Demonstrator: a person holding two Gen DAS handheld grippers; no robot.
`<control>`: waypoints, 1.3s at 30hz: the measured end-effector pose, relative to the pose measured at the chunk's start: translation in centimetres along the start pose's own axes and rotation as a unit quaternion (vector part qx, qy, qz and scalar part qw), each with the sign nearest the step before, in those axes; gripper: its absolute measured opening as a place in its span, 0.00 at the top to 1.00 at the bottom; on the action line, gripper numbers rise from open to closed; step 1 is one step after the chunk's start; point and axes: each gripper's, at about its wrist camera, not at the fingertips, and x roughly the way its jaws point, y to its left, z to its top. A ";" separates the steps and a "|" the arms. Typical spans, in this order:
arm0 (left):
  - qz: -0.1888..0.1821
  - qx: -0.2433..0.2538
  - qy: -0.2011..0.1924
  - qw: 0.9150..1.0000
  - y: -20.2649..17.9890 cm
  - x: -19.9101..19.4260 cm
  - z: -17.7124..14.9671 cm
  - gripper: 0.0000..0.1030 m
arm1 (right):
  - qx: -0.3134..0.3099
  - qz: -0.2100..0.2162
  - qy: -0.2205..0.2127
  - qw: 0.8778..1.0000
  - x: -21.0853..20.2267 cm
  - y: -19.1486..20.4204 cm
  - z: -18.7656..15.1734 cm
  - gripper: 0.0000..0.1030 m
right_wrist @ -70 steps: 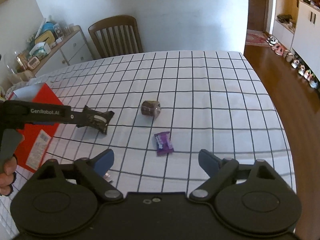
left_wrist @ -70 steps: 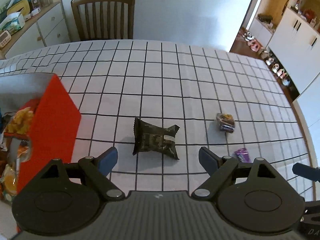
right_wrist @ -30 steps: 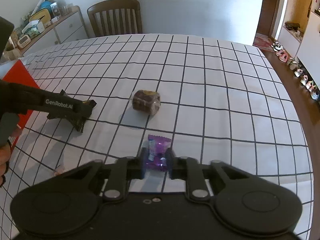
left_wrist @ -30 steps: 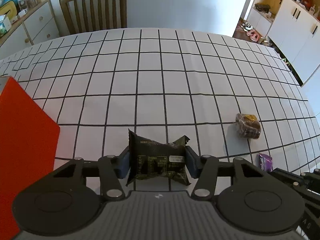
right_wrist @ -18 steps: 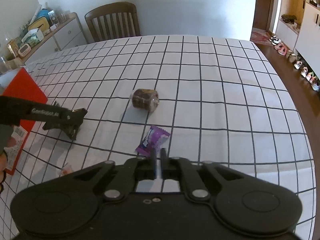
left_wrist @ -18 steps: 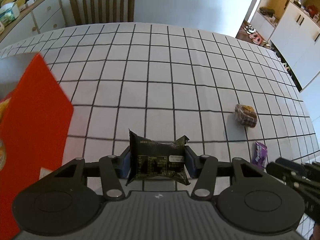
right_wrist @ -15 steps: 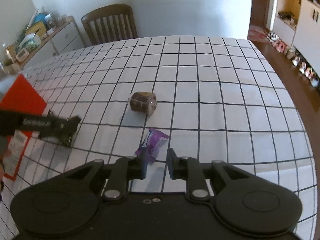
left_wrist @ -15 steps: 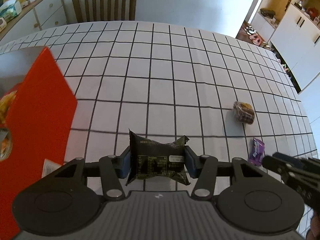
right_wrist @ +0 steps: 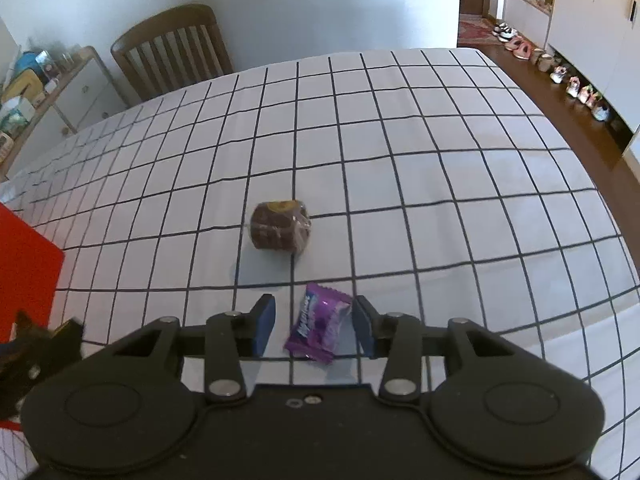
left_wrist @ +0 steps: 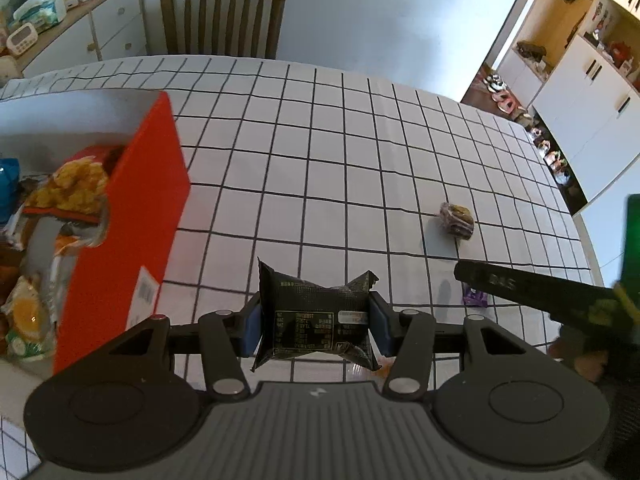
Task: Organize snacks
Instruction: 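Grasp the dark green wrapped snack with left tool while right tool grasps the purple candy, then carry the green snack and purple candy over the red box with both tools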
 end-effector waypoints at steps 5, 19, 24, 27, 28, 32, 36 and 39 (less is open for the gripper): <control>0.002 -0.011 0.002 1.000 0.7 -0.7 -0.2 0.49 | -0.015 -0.035 -0.007 0.999 0.6 1.4 -0.1 0.64; -0.003 -0.014 0.003 1.000 1.0 -2.0 -1.3 0.49 | -0.074 -0.040 -0.013 0.996 -0.4 2.2 -1.3 0.83; -0.014 -0.008 0.001 1.000 0.9 -2.7 -1.6 0.49 | -0.084 -0.030 -0.019 0.996 -2.1 2.2 -2.0 0.83; -0.021 -0.004 -0.002 1.000 0.9 -3.3 -1.7 0.49 | -0.087 -0.018 -0.020 0.996 -3.5 2.2 -2.4 0.83; -0.024 -0.003 -0.003 1.000 1.0 -3.5 -1.8 0.49 | -0.090 -0.015 -0.021 0.996 -4.0 2.3 -2.5 0.83; -0.028 -0.002 -0.005 1.000 1.5 -4.5 -2.1 0.49 | -0.099 0.001 -0.025 0.995 -6.4 2.7 -3.3 0.83; -0.036 0.000 -0.011 0.999 2.4 -5.8 -2.3 0.49 | -0.109 0.020 -0.034 0.993 -9.2 3.4 -4.0 0.83; -0.040 0.002 -0.016 0.999 3.3 -6.8 -2.4 0.49 | -0.113 0.034 -0.039 0.992 -11.1 4.1 -4.6 0.83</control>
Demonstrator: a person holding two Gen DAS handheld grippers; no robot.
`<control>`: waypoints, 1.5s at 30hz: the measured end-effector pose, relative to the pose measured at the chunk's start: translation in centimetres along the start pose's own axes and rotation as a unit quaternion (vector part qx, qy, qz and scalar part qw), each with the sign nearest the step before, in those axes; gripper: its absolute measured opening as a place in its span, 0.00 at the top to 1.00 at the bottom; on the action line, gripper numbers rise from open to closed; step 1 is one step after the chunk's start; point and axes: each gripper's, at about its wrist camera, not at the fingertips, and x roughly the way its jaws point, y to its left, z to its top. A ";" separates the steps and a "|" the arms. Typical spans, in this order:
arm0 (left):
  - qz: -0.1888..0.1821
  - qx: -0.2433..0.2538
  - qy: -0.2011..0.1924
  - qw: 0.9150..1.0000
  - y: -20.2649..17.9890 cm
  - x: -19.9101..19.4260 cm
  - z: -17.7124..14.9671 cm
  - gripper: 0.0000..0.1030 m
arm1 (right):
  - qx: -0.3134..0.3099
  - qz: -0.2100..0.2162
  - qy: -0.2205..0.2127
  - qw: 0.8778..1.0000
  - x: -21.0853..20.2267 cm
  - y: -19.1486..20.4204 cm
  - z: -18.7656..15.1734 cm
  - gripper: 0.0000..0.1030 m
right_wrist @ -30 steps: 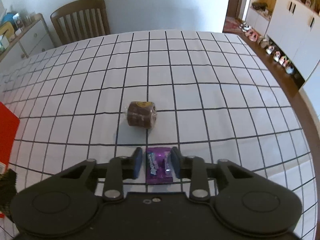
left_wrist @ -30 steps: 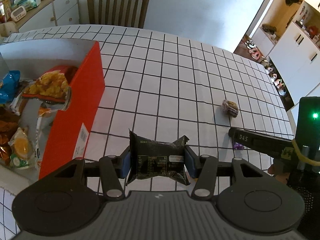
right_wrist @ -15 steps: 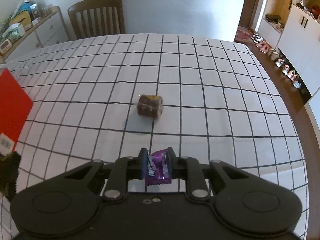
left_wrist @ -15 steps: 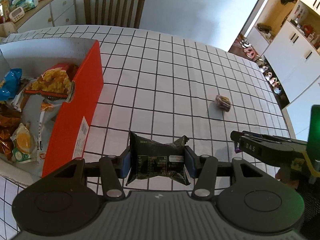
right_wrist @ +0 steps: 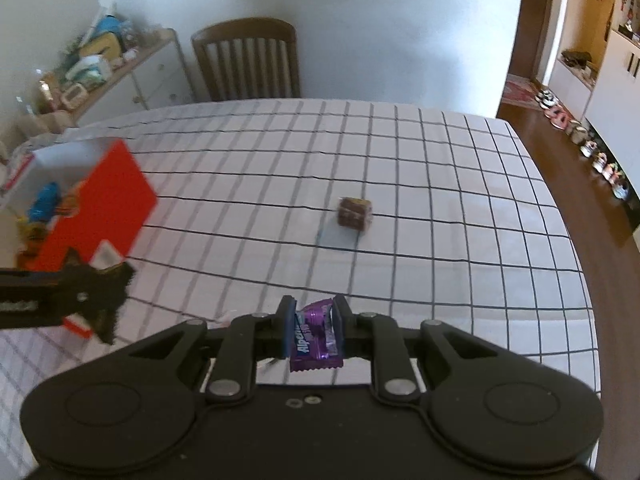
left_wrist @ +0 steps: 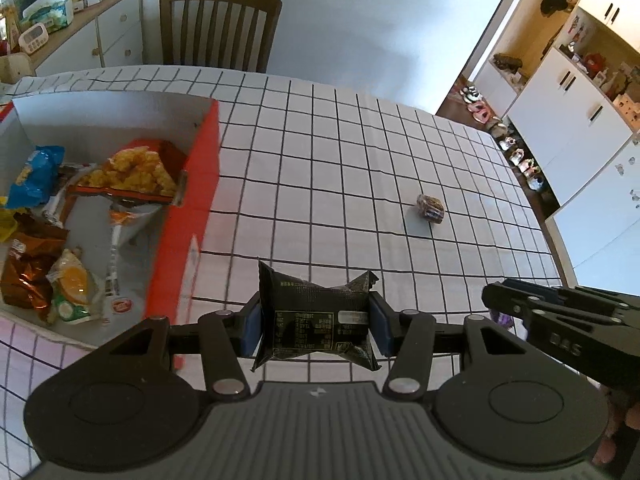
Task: Organize snacks
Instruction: 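Carry the green snack and purple candy over the red box with both tools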
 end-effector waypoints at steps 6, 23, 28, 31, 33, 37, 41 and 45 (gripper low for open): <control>-0.005 -0.003 -0.004 1.000 2.5 -2.2 0.1 0.49 | -0.007 0.023 -0.017 1.000 -3.1 2.7 0.1 0.83; -0.005 0.001 -0.035 0.999 11.1 -8.1 2.1 0.49 | -0.036 0.063 -0.057 0.996 -6.1 13.4 1.9 0.83; 0.006 -0.001 -0.050 0.999 14.5 -9.6 3.4 0.49 | -0.042 0.064 -0.065 0.995 -6.0 16.5 2.7 0.83; 0.015 -0.008 -0.055 0.998 16.5 -10.1 3.9 0.49 | -0.047 0.065 -0.069 0.994 -5.7 18.4 3.2 0.83; 0.022 -0.010 -0.054 0.998 17.9 -10.3 4.2 0.49 | -0.053 0.064 -0.071 0.994 -5.5 19.6 3.5 0.83; 0.040 -0.008 -0.050 0.998 20.1 -10.0 4.4 0.49 | -0.065 0.063 -0.074 0.993 -4.5 22.0 4.0 0.83; 0.067 -0.007 -0.041 0.997 22.2 -9.0 4.5 0.49 | -0.076 0.059 -0.071 0.993 -3.1 24.0 4.2 0.83; 0.088 -0.001 -0.029 0.996 23.8 -7.6 4.7 0.49 | -0.076 0.051 -0.064 0.994 -1.3 25.3 4.3 0.83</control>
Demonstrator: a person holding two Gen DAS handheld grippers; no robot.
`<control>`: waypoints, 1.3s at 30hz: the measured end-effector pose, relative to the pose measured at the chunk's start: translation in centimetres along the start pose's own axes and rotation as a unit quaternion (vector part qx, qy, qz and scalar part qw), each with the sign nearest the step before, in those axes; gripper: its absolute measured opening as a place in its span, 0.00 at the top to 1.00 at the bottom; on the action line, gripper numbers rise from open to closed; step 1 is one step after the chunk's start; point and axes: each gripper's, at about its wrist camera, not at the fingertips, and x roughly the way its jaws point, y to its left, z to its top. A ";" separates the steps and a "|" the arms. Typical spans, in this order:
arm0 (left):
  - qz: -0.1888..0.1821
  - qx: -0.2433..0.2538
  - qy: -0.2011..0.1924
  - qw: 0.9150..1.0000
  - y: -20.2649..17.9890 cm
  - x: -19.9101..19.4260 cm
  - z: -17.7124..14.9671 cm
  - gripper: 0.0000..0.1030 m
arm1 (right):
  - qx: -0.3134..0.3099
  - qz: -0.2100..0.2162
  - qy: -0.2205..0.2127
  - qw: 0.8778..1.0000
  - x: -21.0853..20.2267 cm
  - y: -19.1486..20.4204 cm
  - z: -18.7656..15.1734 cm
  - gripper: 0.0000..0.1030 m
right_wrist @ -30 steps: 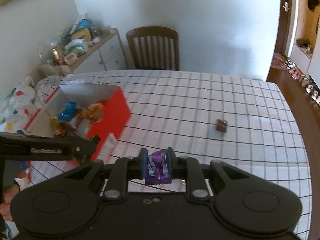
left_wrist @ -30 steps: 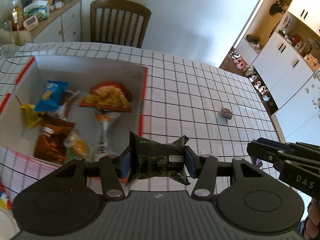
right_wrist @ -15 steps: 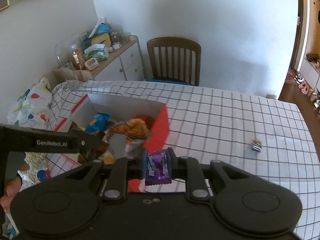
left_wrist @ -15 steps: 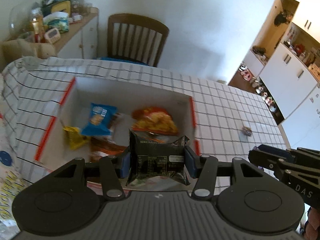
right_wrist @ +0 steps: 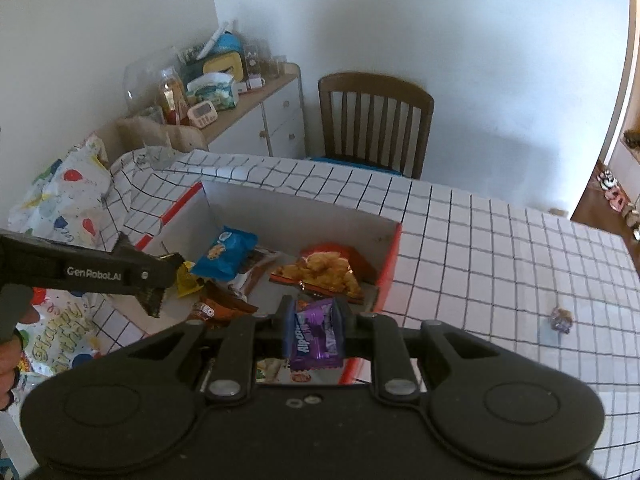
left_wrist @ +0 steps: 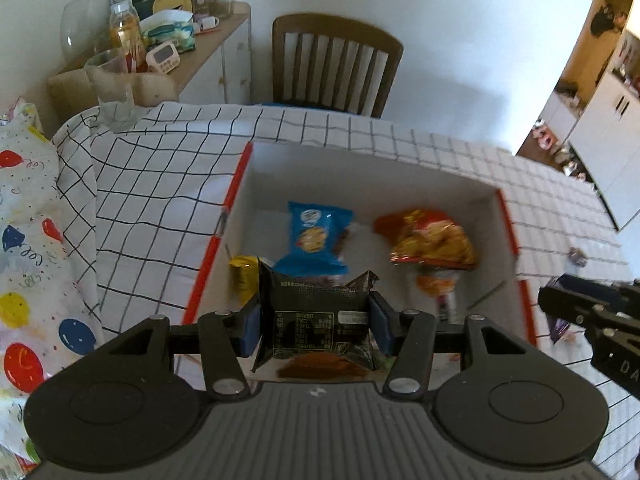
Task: Organize snacks
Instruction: 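Carry the green snack and purple candy over the red box with both tools, then lower into the box and open both tools releasing both snacks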
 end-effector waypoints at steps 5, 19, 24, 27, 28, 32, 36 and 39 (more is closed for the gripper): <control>0.023 0.017 0.021 0.999 0.5 2.2 -0.2 0.48 | -0.025 -0.022 0.006 0.999 2.8 1.1 -0.2 0.83; 0.032 0.006 0.062 0.998 0.5 6.8 -0.9 0.48 | -0.067 -0.031 0.047 0.996 7.7 3.4 -2.1 0.82; 0.034 0.005 0.060 0.998 0.2 7.1 -1.3 0.47 | -0.057 -0.033 0.063 0.996 8.4 3.3 -2.7 0.80; 0.034 0.005 0.059 0.998 0.1 7.0 -1.3 0.46 | -0.050 -0.031 0.069 0.996 8.5 3.1 -3.0 0.77; 0.034 0.004 0.058 0.998 0.1 7.0 -1.3 0.45 | -0.047 -0.031 0.070 0.996 8.5 3.1 -3.0 0.76; 0.028 0.003 0.052 0.998 0.1 6.7 -1.4 0.35 | -0.037 -0.023 0.073 0.996 8.2 2.8 -3.3 0.73; 0.019 -0.007 0.044 0.999 -0.2 5.6 -1.6 0.28 | -0.026 -0.016 0.069 0.997 7.7 2.4 -3.2 0.69; 0.021 -0.001 0.032 0.999 -0.6 4.6 -1.7 0.28 | -0.011 -0.008 0.063 0.998 6.9 2.1 -3.1 0.59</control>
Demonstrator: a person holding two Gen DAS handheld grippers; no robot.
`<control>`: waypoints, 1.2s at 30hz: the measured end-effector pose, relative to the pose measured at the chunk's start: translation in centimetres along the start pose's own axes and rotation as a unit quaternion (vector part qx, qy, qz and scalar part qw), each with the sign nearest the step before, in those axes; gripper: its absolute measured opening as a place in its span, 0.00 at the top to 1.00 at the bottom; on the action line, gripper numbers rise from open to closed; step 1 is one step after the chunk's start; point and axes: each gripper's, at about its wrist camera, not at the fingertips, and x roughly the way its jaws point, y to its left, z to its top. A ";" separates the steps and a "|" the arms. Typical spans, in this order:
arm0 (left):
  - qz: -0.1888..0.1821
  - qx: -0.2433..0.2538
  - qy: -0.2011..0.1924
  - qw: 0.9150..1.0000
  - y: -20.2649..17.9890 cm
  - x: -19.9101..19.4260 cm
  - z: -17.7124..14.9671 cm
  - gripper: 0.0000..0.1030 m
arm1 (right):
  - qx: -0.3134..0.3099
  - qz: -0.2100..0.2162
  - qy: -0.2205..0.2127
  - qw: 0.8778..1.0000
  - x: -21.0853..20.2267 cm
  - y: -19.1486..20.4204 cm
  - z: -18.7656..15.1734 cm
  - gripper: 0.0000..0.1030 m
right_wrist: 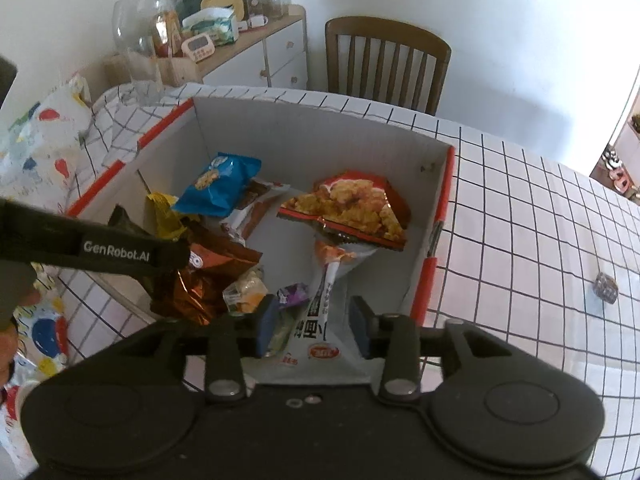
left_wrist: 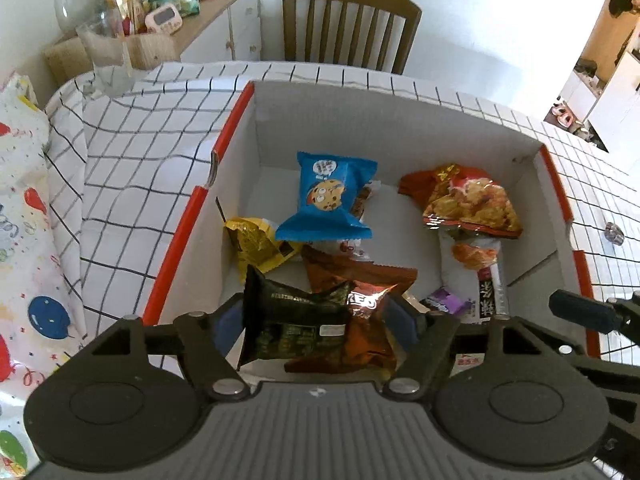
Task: Organize snacks
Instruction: 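Lower into the box and open both tools releasing both snacks, then move both open tools out of the box toward the last two snacks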
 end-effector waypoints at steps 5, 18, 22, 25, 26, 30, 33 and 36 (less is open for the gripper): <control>-0.010 0.005 -0.019 1.000 -0.6 -2.0 -0.2 0.28 | 0.010 0.016 -0.015 1.000 -1.7 -0.5 0.3 0.48; -0.058 0.026 -0.062 0.996 -3.5 -7.1 -0.8 0.27 | 0.047 0.036 -0.053 0.997 -6.3 -2.8 0.5 0.21; -0.069 0.033 -0.072 0.994 -4.9 -8.4 -1.0 0.24 | 0.054 0.040 -0.064 0.996 -8.0 -3.9 0.3 0.17; -0.085 0.034 -0.083 0.992 -5.9 -9.7 -1.2 0.22 | 0.058 0.041 -0.072 0.995 -9.3 -4.8 0.0 0.15; -0.091 0.036 -0.086 0.991 -6.3 -10.0 -1.2 0.22 | 0.059 0.039 -0.074 0.995 -9.8 -5.1 -0.1 0.13; -0.110 0.043 -0.097 0.988 -8.2 -11.3 -1.5 0.22 | 0.060 0.036 -0.084 0.994 -11.9 -6.6 -0.7 0.10; -0.121 0.052 -0.103 0.986 -10.0 -12.0 -1.8 0.20 | 0.065 0.031 -0.089 0.993 -13.2 -8.0 -1.2 0.07; -0.136 0.055 -0.105 0.984 -11.7 -12.5 -2.0 0.17 | 0.071 0.020 -0.096 0.993 -14.5 -9.5 -1.8 0.05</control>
